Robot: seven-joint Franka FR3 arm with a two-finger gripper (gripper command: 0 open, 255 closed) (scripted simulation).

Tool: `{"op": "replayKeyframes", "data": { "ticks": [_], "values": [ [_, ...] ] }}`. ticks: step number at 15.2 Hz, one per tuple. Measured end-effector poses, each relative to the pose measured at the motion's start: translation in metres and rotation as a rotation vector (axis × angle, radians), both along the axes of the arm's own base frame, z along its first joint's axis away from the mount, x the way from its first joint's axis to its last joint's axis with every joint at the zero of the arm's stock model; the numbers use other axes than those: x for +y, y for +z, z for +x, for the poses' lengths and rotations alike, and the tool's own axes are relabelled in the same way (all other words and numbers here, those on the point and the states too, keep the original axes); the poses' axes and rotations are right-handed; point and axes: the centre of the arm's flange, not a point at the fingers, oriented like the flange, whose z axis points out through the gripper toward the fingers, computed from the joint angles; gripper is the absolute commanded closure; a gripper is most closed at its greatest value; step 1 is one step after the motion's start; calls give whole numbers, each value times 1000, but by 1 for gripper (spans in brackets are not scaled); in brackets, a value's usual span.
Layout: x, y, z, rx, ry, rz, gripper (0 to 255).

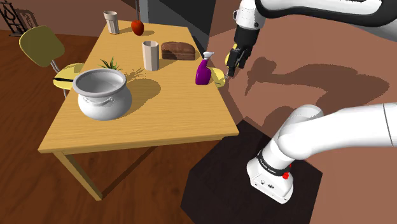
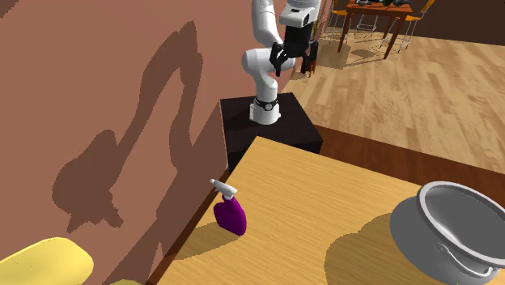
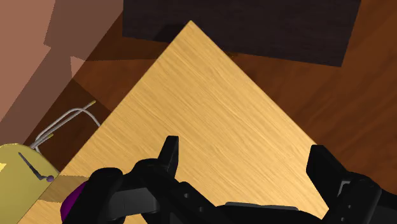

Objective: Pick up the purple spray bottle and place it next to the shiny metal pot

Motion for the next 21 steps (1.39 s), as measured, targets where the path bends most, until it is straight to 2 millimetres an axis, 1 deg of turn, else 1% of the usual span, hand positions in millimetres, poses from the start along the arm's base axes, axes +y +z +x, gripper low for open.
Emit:
{"op": "replayKeyframes", "data": {
  "ticks": [1,2,6,8,9,11,14,15,17,21],
  "values": [
    [0,0,0,0,0,0,0],
    [-5,-2,0,-7,10,4,0],
    [-49,-22,4,-56,87,36,0],
    [-72,-39,8,-83,132,55,0],
    [-82,-43,9,-99,155,64,0],
    [-108,-54,20,-127,199,81,0],
    [-144,-72,30,-171,268,109,0],
    [-154,-82,35,-185,291,118,0],
    [-182,-94,44,-215,335,136,0],
    [-220,-121,72,-272,426,171,0]
  ]
}}
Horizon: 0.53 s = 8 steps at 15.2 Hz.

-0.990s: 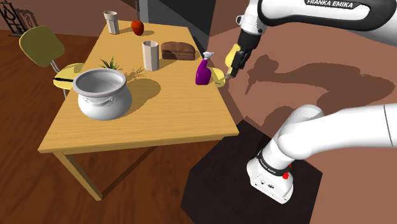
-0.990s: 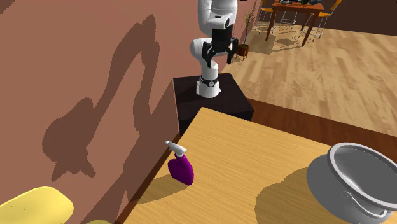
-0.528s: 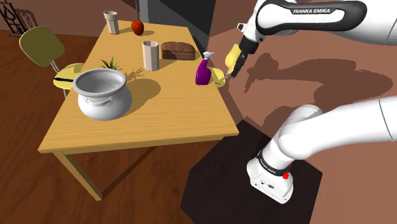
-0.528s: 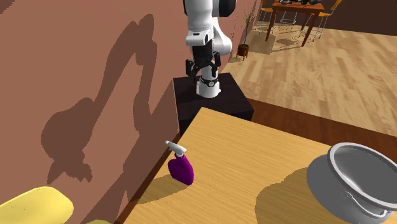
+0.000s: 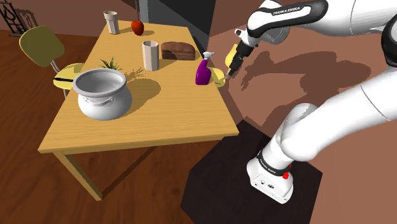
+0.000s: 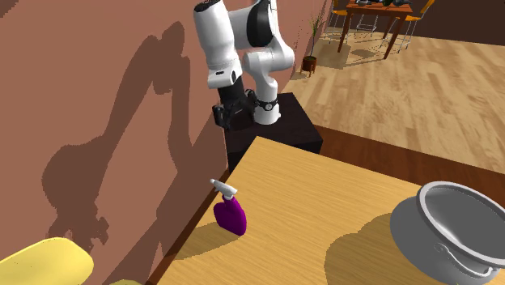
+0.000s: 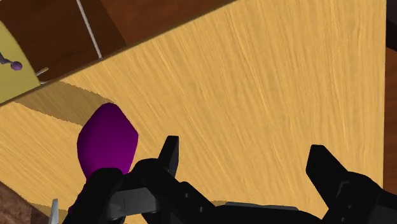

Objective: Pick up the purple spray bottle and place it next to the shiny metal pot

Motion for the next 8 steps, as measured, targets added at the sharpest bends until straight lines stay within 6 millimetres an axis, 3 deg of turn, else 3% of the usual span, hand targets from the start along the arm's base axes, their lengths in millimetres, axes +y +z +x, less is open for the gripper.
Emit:
{"op": "replayKeyframes", "data": {
  "ticks": [8],
  "values": [
    [-73,-49,65,-108,178,68,0]
  ]
}}
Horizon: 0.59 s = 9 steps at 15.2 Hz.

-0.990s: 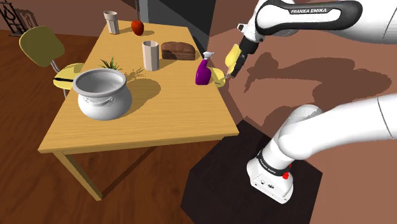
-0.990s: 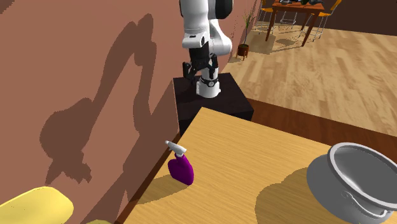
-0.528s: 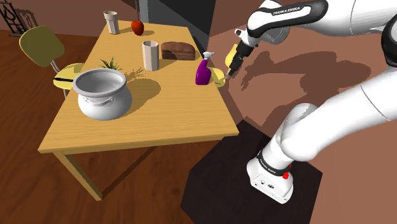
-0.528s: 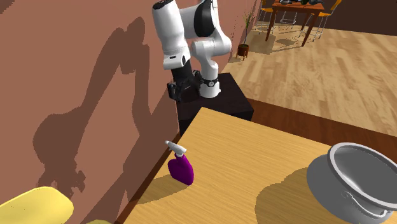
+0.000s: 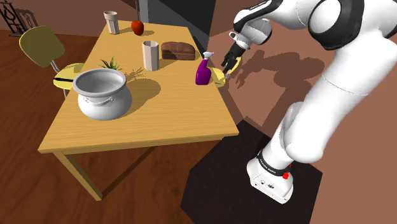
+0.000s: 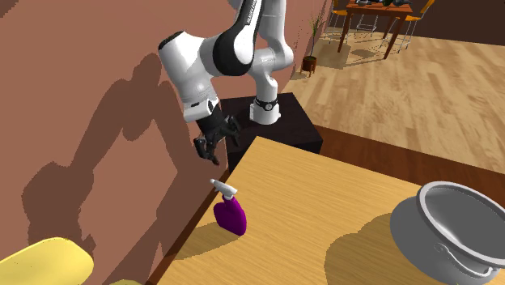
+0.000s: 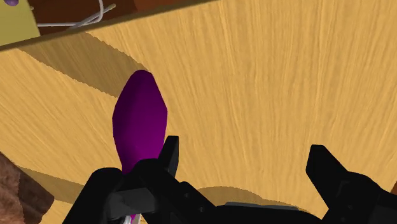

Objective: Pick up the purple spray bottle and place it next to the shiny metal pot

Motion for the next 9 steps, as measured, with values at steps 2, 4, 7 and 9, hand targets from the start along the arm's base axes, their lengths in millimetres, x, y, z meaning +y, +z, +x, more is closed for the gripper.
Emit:
{"op": "replayKeyframes", "data": {
  "ticks": [2,4,7,9],
  "values": [
    [-15,-9,21,-32,47,16,0],
    [-30,-21,41,-63,93,31,0],
    [-50,-41,73,-109,162,58,0],
    [-60,-52,96,-139,207,76,0]
  ]
}}
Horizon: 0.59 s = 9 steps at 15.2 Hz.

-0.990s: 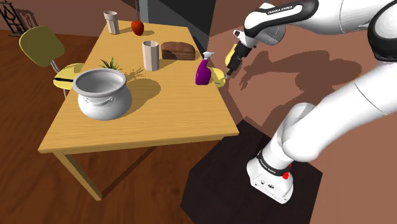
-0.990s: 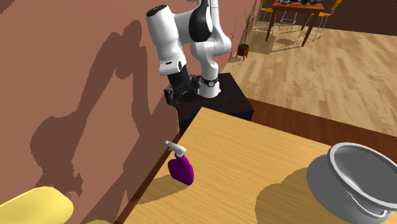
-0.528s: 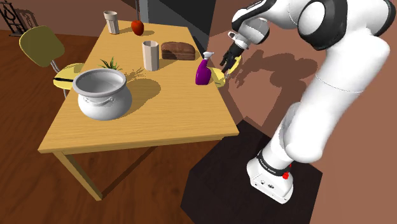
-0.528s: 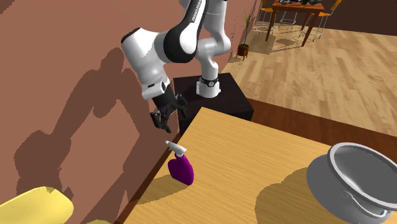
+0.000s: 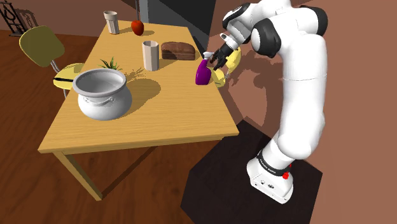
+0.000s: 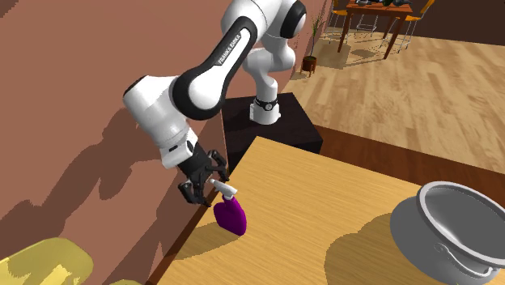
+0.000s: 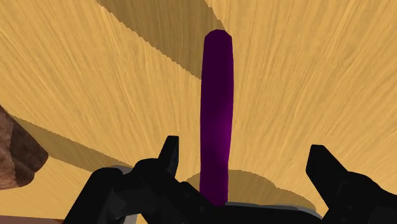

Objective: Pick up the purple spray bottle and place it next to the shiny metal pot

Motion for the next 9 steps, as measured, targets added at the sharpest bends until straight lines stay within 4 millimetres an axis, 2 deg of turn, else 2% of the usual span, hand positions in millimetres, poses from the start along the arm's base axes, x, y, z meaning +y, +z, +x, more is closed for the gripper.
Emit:
{"op": "replayKeyframes", "data": {
  "ticks": [3,9],
  "values": [
    [-3,-13,18,-21,32,14,0],
    [6,-40,29,-24,37,17,0]
  ]
}}
